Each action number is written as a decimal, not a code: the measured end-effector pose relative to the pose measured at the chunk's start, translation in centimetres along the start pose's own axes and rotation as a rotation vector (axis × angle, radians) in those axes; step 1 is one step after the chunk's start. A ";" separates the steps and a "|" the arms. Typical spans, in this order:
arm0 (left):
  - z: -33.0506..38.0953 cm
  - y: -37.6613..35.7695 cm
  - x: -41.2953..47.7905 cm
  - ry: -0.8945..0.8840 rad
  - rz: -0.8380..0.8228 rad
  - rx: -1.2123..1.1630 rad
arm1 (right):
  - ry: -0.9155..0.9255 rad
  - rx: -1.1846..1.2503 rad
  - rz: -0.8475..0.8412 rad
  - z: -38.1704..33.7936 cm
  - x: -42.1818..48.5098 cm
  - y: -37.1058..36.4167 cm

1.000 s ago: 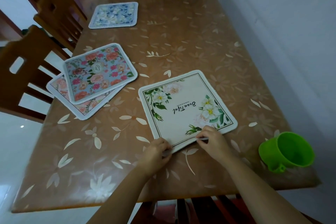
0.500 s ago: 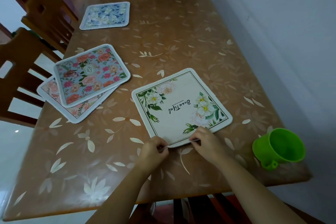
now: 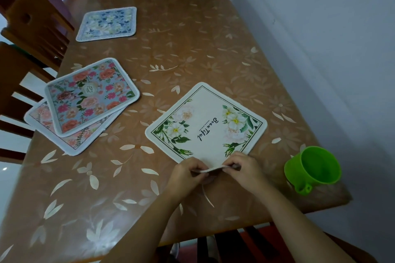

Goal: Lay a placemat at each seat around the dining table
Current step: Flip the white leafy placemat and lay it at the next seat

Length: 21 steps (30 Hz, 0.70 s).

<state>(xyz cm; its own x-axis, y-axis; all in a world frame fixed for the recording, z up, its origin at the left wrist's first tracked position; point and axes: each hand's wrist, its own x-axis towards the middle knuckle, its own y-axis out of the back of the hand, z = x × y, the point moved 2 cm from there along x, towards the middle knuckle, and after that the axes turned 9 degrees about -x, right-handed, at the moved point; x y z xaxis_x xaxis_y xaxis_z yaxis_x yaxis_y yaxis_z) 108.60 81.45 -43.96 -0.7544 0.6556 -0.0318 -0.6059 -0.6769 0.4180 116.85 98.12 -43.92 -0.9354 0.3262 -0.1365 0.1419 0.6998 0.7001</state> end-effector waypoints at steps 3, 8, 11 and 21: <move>-0.7 0.0 0.5 0.012 0.020 0.014 | -0.009 -0.013 0.021 0.8 -0.2 1.3; -0.4 -1.6 1.5 0.028 -0.004 0.050 | 0.045 -0.092 -0.028 0.6 -0.9 1.6; 0.3 -3.2 1.8 0.018 -0.049 0.070 | 0.071 -0.075 -0.026 0.0 -1.2 1.2; -0.7 -2.6 1.8 -0.011 -0.079 0.084 | -0.031 -0.078 -0.005 1.4 -2.3 1.1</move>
<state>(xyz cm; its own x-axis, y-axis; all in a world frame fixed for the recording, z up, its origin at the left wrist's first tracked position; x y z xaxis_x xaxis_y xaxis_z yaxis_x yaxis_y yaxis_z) 108.62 84.17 -45.73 -0.7022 0.7097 -0.0572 -0.6395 -0.5933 0.4889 119.61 99.05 -43.81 -0.9255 0.3428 -0.1610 0.1101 0.6503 0.7516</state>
